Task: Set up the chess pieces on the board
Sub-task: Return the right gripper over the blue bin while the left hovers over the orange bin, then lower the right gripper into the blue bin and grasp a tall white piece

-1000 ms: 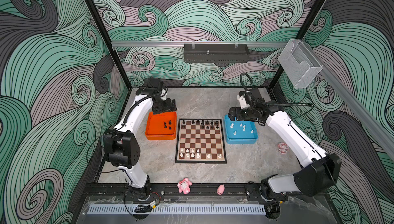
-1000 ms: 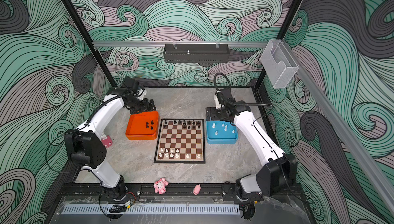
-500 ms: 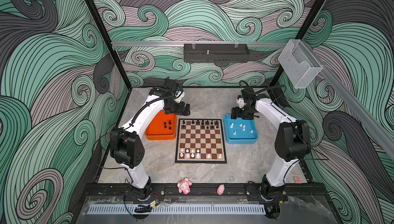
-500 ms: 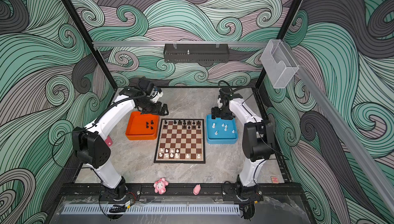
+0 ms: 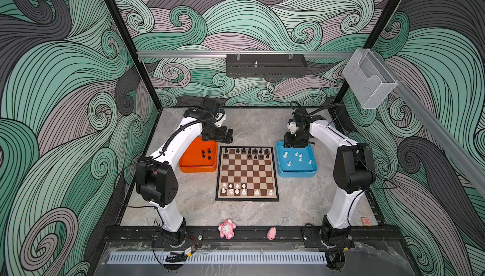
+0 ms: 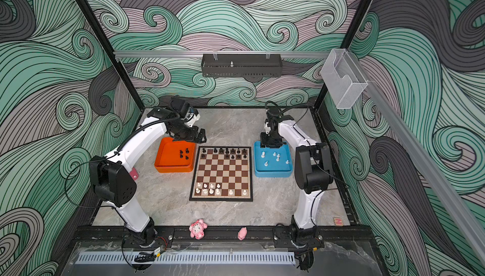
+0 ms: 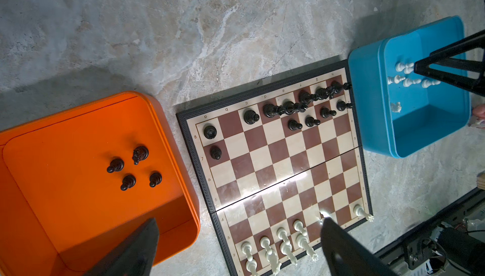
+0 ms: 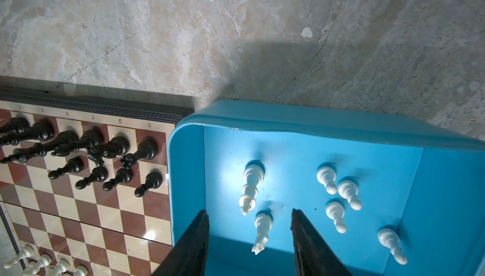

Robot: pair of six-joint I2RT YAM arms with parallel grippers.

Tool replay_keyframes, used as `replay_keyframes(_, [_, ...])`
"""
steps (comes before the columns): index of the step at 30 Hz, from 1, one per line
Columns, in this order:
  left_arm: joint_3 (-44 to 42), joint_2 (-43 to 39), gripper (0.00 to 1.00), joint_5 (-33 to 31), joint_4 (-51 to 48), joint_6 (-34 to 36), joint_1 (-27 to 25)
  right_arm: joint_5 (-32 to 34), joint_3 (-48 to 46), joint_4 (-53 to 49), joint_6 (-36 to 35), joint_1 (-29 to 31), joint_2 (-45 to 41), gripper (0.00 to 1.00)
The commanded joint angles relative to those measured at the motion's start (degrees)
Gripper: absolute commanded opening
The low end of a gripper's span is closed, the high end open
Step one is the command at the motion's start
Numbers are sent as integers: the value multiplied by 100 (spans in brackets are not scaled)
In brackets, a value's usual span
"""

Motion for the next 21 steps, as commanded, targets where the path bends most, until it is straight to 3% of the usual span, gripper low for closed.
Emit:
replay_keyframes(1, [29,100,99,-28,-151,-88,39,43,-90,-98,26,25,96,50])
replay_keyframes(21, [-37,194,99,-62,-170,-123,52,-65,-85,-132,124,120,496,41])
